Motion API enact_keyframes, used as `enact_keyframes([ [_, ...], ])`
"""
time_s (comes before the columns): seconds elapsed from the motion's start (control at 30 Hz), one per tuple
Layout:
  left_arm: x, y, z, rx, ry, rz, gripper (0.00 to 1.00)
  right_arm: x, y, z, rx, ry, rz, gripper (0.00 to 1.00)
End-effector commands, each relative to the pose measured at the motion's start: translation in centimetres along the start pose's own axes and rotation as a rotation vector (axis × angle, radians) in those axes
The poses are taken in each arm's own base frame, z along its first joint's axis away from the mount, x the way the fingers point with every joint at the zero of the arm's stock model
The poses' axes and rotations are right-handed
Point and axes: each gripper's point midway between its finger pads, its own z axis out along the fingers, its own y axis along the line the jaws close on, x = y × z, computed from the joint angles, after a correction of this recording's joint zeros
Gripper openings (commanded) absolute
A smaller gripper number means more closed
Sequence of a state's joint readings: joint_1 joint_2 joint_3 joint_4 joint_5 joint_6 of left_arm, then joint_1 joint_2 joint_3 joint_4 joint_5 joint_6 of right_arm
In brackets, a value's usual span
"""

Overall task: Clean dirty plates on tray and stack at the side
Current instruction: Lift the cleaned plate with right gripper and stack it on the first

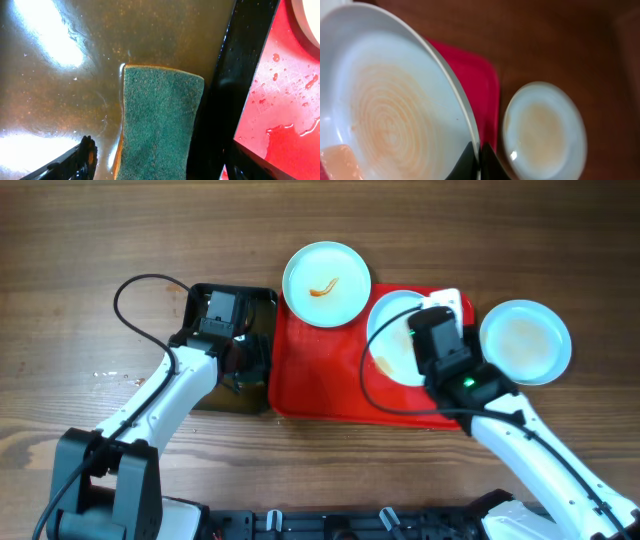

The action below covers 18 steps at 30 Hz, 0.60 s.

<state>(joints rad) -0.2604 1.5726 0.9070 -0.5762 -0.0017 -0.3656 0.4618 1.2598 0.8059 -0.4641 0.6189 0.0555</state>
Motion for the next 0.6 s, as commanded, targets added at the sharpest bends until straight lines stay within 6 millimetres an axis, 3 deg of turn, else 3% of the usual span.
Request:
enact_keyframes([
  [0.0,0.0,0.0,0.0,0.005,-0.001,-0.016,0.79,-4.9,-1.9,-3.5,0.239,-0.173,-0.219,0.04],
  [0.1,0.0,0.0,0.0,0.005,-0.001,-0.016,0.79,-8.0,0.0,-5.5,0.249,-0.293,-0.374,0.04],
  [0.2,0.0,0.0,0.0,0.005,0.000,-0.016,0.79,-9.4,0.1,-6.5,0.279,-0.345,-0.403,0.04],
  [0.37,0.0,0.0,0.0,0.005,0.000,-0.016,0.79,-9.8,-0.3,-6.8,0.312,-0.346,-0.439,0.04],
  [0.47,0.0,0.0,0.0,0.005,0.000,-0.016,0.79,-9.3,-0.5,-6.2,0.259,-0.356,-0.224,0.04],
  [0.57,0.0,0.0,0.0,0.005,0.001,-0.016,0.79,-5.8,-0.7,-2.2,0.064,-0.216,0.074,0.04],
])
